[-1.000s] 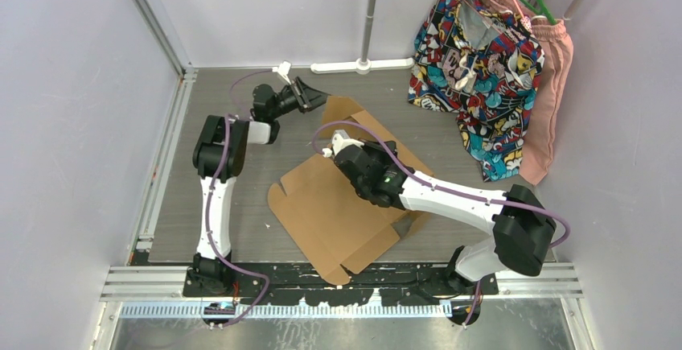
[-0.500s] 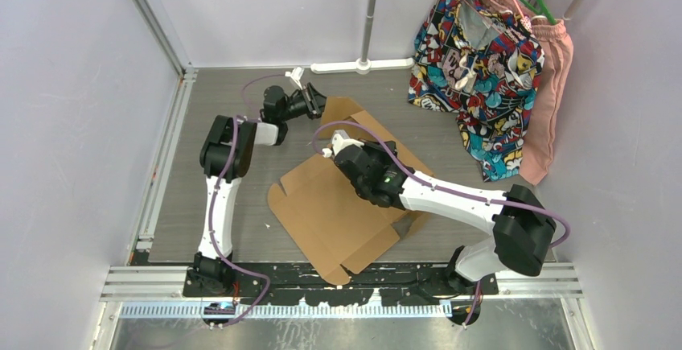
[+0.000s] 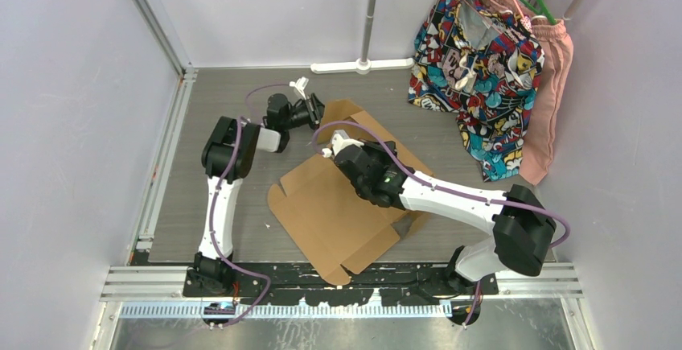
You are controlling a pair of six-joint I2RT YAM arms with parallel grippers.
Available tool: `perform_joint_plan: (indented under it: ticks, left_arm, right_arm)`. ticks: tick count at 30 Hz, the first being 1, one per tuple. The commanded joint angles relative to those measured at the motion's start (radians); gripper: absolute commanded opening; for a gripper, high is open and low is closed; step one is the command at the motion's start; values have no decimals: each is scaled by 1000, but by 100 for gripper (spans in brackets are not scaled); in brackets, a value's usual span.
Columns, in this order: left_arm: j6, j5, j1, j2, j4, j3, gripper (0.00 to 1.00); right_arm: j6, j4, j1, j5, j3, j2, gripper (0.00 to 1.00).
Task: Fold the paper box
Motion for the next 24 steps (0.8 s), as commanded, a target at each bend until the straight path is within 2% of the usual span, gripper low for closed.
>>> perform_joint_plan:
  ticks: [1, 24]
  left_arm:
    - [28, 26, -5, -87, 53, -24, 34]
    - [63, 31, -17, -208, 69, -157, 33]
  right_arm:
    - [12, 39, 3, 3, 18, -6, 2]
    - [43, 23, -4, 25, 50, 32, 2]
